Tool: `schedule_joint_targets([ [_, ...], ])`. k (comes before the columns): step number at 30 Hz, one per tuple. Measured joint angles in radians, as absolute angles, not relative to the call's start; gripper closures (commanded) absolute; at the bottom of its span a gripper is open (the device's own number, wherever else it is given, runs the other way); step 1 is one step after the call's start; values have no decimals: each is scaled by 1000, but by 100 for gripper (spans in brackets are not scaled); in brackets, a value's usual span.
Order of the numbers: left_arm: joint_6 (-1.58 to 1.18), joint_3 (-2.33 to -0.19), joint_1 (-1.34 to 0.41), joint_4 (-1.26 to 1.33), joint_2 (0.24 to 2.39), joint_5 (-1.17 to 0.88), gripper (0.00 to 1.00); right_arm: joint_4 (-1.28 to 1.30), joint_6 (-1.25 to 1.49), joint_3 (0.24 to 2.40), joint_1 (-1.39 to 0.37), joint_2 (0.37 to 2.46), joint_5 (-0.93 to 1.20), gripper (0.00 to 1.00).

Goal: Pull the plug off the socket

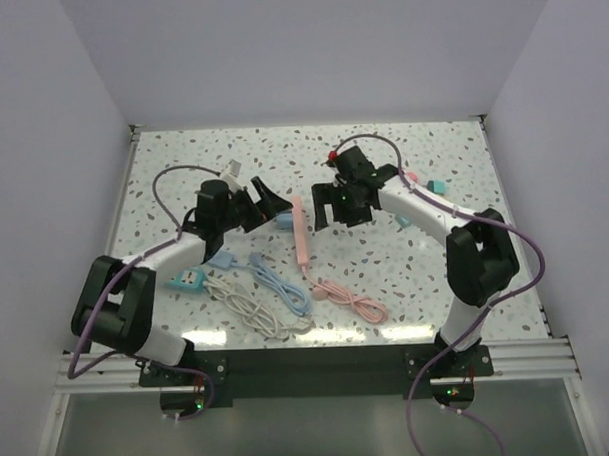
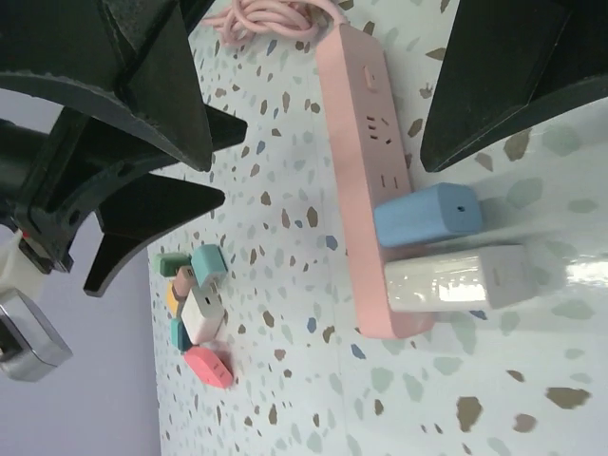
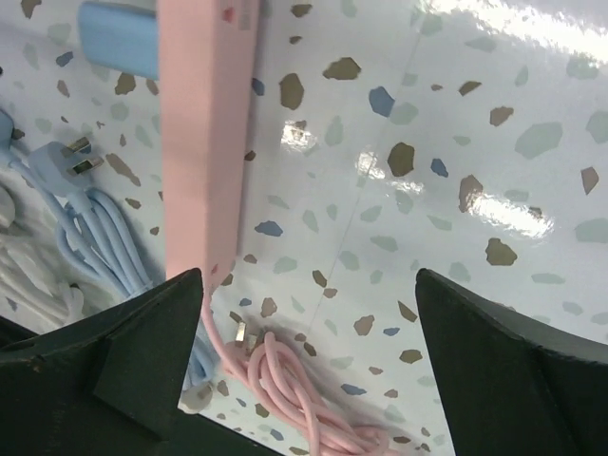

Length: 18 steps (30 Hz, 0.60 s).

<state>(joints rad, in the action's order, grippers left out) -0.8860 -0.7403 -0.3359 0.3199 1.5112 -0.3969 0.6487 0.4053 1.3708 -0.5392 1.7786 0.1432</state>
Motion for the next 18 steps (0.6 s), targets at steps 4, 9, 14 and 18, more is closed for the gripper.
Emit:
schedule_joint_targets([
  [4,-886,-693,-313,254,1386,-297,1,680,359,1441,-622,1781,72,2],
  [9,-886,-635,-294,173,1259,-205,0,687,347,1505,-715,1832,-5,2],
  [14,-886,-583,-276,134,1207,-179,0,669,360,1563,-767,1952,-69,13],
  [18,-886,-554,-275,125,1201,-179,0,657,387,1578,-771,2045,-97,38],
])
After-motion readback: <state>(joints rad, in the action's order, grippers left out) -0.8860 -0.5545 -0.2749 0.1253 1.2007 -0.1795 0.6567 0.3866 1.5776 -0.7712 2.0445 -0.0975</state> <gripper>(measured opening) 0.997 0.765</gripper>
